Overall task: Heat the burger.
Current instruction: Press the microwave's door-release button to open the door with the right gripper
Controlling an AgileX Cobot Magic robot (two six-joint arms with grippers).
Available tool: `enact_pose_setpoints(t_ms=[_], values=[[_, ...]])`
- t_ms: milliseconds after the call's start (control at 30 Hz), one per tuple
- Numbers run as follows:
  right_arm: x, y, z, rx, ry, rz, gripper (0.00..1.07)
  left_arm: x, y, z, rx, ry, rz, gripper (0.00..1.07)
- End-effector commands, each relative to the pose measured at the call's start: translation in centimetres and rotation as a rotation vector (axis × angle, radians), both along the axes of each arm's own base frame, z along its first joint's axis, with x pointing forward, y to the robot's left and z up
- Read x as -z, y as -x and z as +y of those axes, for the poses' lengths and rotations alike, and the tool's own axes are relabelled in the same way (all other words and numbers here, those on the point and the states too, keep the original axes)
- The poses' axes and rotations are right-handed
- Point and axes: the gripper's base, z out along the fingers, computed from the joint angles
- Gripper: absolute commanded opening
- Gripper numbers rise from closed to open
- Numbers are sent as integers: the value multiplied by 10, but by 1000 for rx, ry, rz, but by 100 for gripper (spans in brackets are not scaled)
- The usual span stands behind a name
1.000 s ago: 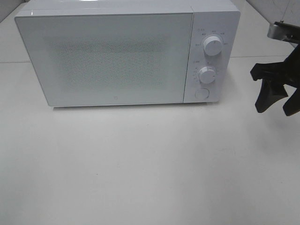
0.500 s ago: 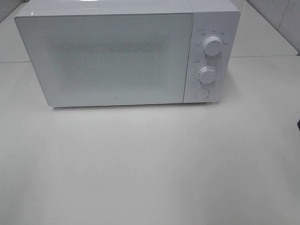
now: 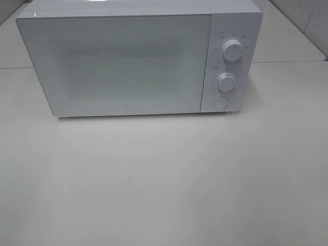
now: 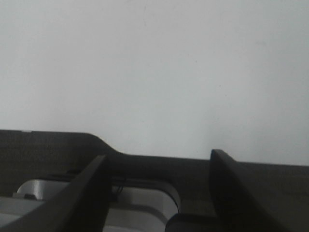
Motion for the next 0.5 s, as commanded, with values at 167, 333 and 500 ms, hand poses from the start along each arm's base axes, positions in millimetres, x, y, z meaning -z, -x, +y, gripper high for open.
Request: enact_pose_setpoints(t_ms=[167, 333, 500], values=[[-9, 20, -3, -32, 32, -228, 56, -1, 2, 0, -4, 19, -30, 0], [-9, 33, -5, -26, 32, -350, 56, -1, 2, 0, -4, 19, -30, 0], [-12, 48, -6, -25, 27, -444, 56, -1, 2, 0, -4, 19, -30, 0]])
